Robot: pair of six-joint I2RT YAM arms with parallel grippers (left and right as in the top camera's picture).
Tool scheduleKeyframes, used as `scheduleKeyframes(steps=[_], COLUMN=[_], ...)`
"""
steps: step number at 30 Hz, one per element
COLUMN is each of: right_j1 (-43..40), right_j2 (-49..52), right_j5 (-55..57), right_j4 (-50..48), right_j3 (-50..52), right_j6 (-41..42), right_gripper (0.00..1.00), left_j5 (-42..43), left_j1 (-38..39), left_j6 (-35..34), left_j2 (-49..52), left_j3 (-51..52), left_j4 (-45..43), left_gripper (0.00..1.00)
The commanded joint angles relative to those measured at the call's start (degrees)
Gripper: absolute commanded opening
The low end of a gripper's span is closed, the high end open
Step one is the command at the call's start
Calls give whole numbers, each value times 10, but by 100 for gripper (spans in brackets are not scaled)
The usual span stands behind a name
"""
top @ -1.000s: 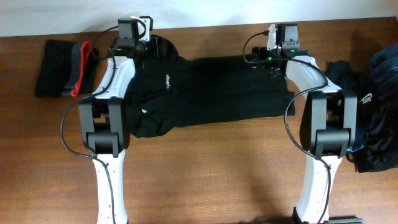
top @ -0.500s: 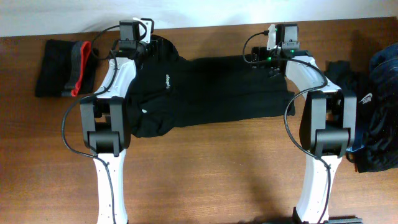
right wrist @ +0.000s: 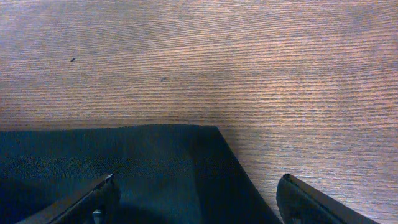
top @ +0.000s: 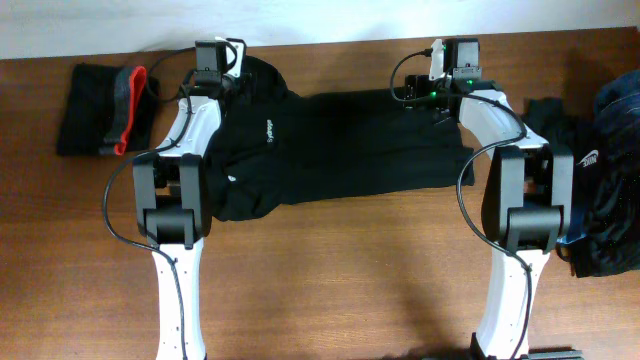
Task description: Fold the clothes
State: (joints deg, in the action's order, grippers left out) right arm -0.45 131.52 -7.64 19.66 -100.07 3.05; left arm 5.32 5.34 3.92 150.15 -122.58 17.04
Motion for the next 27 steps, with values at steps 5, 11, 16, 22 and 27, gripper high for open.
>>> scheduleKeyframes(steps=[5,11,16,22,27], right_j1=[-3,-3,-3,-4,-4], right_j2=[16,38,42,42,42], right_j5=[-7,-6,-5,-5,8], right_j4=[0,-7,-9,-15,-20], right_j3=[-5,-5,-5,-6,-12], right_j6=[4,4,4,3,0], right_gripper=[82,82,81,73,73], left_j5=[-17,-17,-17,-17,-17], left_j1=[-3,-2,-2,-2,-2], left_j6=[9,9,9,9,9], left_j2=[14,14,14,14,14], left_j3=[-11,-11,-11,-14,-38], left_j4=[11,10,8,-5,-3], left_gripper=[66,66,62,62,34])
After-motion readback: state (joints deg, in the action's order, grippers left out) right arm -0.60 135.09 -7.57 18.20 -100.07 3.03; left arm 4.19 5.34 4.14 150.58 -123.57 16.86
